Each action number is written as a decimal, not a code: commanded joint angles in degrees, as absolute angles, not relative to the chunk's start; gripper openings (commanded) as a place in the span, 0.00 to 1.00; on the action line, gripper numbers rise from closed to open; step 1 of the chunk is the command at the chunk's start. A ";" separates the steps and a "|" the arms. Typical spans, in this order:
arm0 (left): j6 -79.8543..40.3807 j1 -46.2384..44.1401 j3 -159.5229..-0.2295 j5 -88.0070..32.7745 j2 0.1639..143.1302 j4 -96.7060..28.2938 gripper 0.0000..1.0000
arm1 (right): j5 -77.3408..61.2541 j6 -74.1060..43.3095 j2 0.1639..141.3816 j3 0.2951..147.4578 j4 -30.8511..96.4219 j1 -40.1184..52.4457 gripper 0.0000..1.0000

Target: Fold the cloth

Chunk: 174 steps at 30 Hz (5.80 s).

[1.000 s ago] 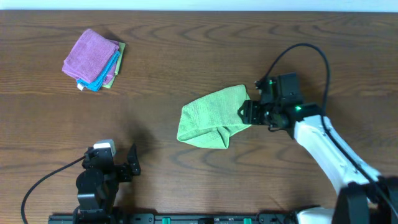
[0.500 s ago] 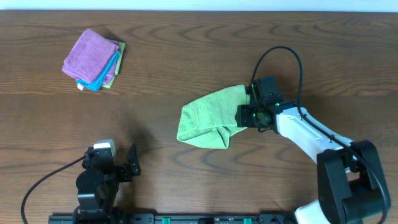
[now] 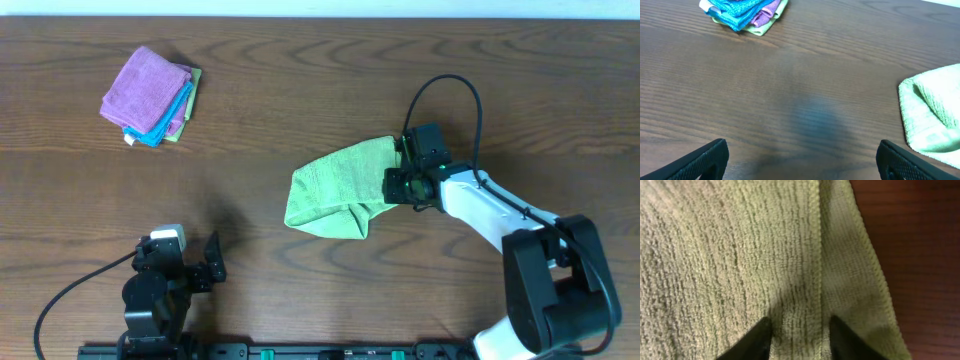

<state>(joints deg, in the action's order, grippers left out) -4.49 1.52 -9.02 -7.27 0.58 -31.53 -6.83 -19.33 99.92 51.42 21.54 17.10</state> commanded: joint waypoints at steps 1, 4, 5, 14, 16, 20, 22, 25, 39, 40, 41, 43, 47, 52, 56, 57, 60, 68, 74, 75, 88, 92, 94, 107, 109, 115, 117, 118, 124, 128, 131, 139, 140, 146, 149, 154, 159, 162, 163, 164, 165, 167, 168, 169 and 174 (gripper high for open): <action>-4.69 1.91 -8.45 -6.98 0.25 -31.42 0.95 | -6.70 -20.45 101.25 51.22 21.61 17.45 0.32; -4.69 1.91 -8.45 -6.98 0.25 -31.42 0.95 | -7.51 -21.02 101.25 51.33 21.41 17.45 0.25; -4.69 1.91 -8.45 -6.98 0.25 -31.42 0.95 | -7.99 -21.02 101.25 51.33 21.34 17.45 0.21; -4.69 1.91 -8.45 -6.98 0.25 -31.42 0.95 | -9.13 -21.21 101.23 51.66 21.69 17.45 0.36; -4.69 1.91 -8.45 -6.98 0.25 -31.42 0.95 | -9.69 -21.23 101.14 52.07 21.93 17.45 0.37; -4.69 1.91 -8.45 -6.98 0.25 -31.42 0.95 | -9.67 -21.21 101.14 54.28 24.71 17.45 0.33; -4.69 1.91 -8.45 -6.98 0.25 -31.42 0.95 | -9.67 -21.19 101.14 55.40 26.11 17.45 0.28; -4.69 1.91 -8.45 -6.98 0.25 -31.42 0.95 | -9.67 -21.19 101.14 55.75 26.55 17.45 0.20; -4.69 1.91 -8.45 -6.98 0.25 -31.42 0.95 | -9.69 -21.19 101.14 55.88 27.70 17.45 0.24; -4.69 1.91 -8.45 -6.98 0.25 -31.42 0.95 | -9.69 -21.21 101.14 55.88 27.75 17.45 0.20; -4.69 1.91 -8.45 -6.98 0.25 -31.42 0.95 | -9.69 -21.21 101.14 55.90 27.79 17.45 0.16; -4.69 1.91 -8.45 -6.98 0.25 -31.42 0.95 | -9.69 -21.21 101.14 55.92 27.90 17.45 0.15; -4.69 1.91 -8.45 -6.98 0.25 -31.42 0.96 | -9.69 -21.19 101.14 57.06 29.30 17.45 0.20; -4.69 1.91 -8.45 -6.98 0.25 -31.42 0.96 | -9.67 -21.19 101.14 59.53 31.86 17.45 0.08; -4.69 1.91 -8.45 -6.98 0.25 -31.42 0.95 | -9.72 -21.21 101.14 60.12 32.40 17.45 0.02; -4.69 1.91 -8.45 -6.98 0.25 -31.42 0.95 | -9.76 -21.21 101.14 60.12 32.40 17.45 0.01; -4.69 1.91 -8.45 -6.98 0.25 -31.42 0.95 | -11.81 -21.23 101.14 60.34 32.16 17.45 0.02; -4.69 1.91 -8.45 -6.98 0.25 -31.42 0.95 | -15.20 -23.05 101.14 63.86 26.02 19.03 0.02; -4.69 1.91 -8.45 -6.98 0.25 -31.42 0.95 | -15.46 -26.76 101.14 65.21 15.27 21.26 0.02; -4.69 1.91 -8.45 -6.98 0.25 -31.42 0.95 | -15.44 -27.27 101.14 65.21 13.02 21.63 0.01; -4.69 1.91 -8.45 -6.98 0.25 -31.42 0.95 | 3.16 -30.85 101.38 65.21 -4.29 22.81 0.70; -4.69 1.91 -8.45 -6.98 0.25 -31.42 0.95 | 10.90 -35.18 101.38 65.23 -4.51 21.28 0.99; -4.69 1.91 -8.45 -6.98 0.25 -31.42 0.95 | 9.43 -35.20 101.38 65.23 -3.97 20.34 0.99; -4.69 1.91 -8.45 -6.98 0.25 -31.42 0.95 | -3.42 -26.72 100.84 65.21 22.87 18.37 0.02; -4.69 1.91 -8.45 -6.98 0.25 -31.42 0.95 | -1.54 -25.34 100.84 64.77 24.69 18.85 0.01; -4.69 1.91 -8.45 -6.98 0.25 -31.42 0.95 | 4.47 -25.19 101.97 63.61 23.55 19.38 0.01; -4.69 1.91 -8.45 -6.98 0.25 -31.42 0.96 | 3.84 -25.17 102.94 63.61 21.82 19.38 0.02; -4.69 1.91 -8.45 -6.98 0.25 -31.42 0.95 | 3.40 -25.19 103.66 63.61 20.49 19.42 0.01; -4.69 1.91 -8.45 -6.98 0.25 -31.42 0.96 | -0.51 -25.19 109.08 63.61 11.42 20.10 0.02; -4.69 1.91 -8.45 -6.98 0.25 -31.42 0.95 | -0.49 -25.19 112.18 63.61 6.20 20.43 0.02; -4.69 1.91 -8.45 -6.98 0.25 -31.42 0.95 | -0.32 -25.17 114.32 63.61 3.84 20.43 0.02; -4.69 1.91 -8.45 -6.98 0.25 -31.42 0.95 | 7.27 -27.75 117.27 63.64 6.35 19.92 0.02; -4.69 1.91 -8.45 -6.98 0.25 -31.42 0.96 | 9.61 -29.43 117.23 63.66 7.38 19.77 0.02; -4.69 1.91 -8.45 -6.98 0.25 -31.42 0.95 | 20.95 -40.84 117.23 63.77 19.07 15.92 0.02; -4.69 1.91 -8.45 -6.98 0.25 -31.42 0.95 | 22.44 -48.12 117.23 63.77 26.24 12.84 0.02; -4.69 1.91 -8.45 -6.98 0.25 -31.42 0.95 | 17.89 -50.04 117.10 63.77 29.80 9.37 0.02; -4.69 1.91 -8.45 -6.98 0.25 -31.42 0.95 | 16.86 -48.97 114.69 64.27 29.63 9.34 0.02; -4.69 1.91 -8.45 -6.98 0.25 -31.42 0.96 | 15.27 -45.63 111.00 65.23 30.13 9.45 0.02; -4.69 1.91 -8.45 -6.96 0.25 -31.42 0.95 | 14.68 -44.99 109.47 65.56 30.83 9.45 0.04; -4.69 1.91 -8.45 -6.98 0.25 -31.42 0.95 | 14.55 -44.84 107.79 65.95 31.97 9.45 0.17; -4.69 1.91 -8.45 -6.98 0.25 -31.42 0.95 | 14.55 -44.77 105.95 66.41 33.63 9.45 0.29; -4.69 1.91 -8.45 -6.98 0.25 -31.42 0.96 | 14.50 -44.69 101.36 67.66 38.63 9.45 0.50; -4.69 1.91 -8.45 -6.98 0.25 -31.42 0.95 | 14.31 -44.66 99.31 68.20 40.56 9.45 0.63; -4.69 1.91 -8.45 -6.98 0.25 -31.42 0.95 | 14.13 -44.66 96.53 68.84 43.09 9.50 0.75; -4.69 1.91 -8.45 -6.98 0.25 -31.42 0.95 | 10.35 -43.18 83.13 71.79 52.88 9.93 0.92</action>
